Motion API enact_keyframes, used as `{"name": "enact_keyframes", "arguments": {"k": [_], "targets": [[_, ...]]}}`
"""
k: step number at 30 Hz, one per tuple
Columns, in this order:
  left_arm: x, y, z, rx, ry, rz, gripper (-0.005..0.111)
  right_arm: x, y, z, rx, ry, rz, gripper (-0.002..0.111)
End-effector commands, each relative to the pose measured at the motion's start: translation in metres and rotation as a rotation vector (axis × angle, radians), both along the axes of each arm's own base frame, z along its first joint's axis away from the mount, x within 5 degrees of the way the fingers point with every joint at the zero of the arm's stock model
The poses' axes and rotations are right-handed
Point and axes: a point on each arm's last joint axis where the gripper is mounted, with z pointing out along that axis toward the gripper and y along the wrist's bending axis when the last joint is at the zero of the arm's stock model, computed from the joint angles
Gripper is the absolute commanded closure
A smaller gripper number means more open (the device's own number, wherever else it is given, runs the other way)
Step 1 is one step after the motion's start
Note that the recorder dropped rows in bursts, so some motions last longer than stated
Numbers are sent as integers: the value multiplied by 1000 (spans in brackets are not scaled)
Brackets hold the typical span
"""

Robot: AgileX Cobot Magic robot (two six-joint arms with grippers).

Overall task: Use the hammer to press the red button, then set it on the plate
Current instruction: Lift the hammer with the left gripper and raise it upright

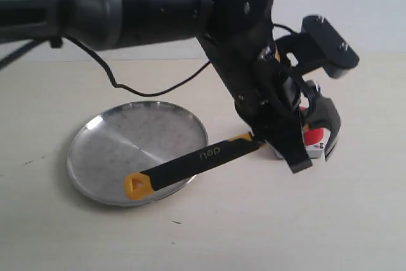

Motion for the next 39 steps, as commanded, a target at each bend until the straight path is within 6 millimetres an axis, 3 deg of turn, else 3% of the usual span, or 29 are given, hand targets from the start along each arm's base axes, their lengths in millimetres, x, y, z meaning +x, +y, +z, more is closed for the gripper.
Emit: {"name": "enact_keyframes", "arguments": {"k": [1,7,15,20,30,35,39], "targets": [[-10,12,51,-142,-49,61,107,0,0,0,-12,-14,-4,108],[-24,25,88,-262,-34,152,107,0,0,0,-12,-14,-4,108],[-65,41,108,-481,-118,108,107,0,0,0,-12,-14,-4,108],[-87,60,109,-708,-162,122,107,0,0,0,-12,-14,-4,108],[-116,126,99,-1169,-275,165,107,0,0,0,-12,-14,-4,108],[-125,151,85,-1277,-323,174,107,0,0,0,-12,-14,-4,108],[-124,157,79,-1279,-336,194,107,0,0,0,-12,-14,-4,108]]}}
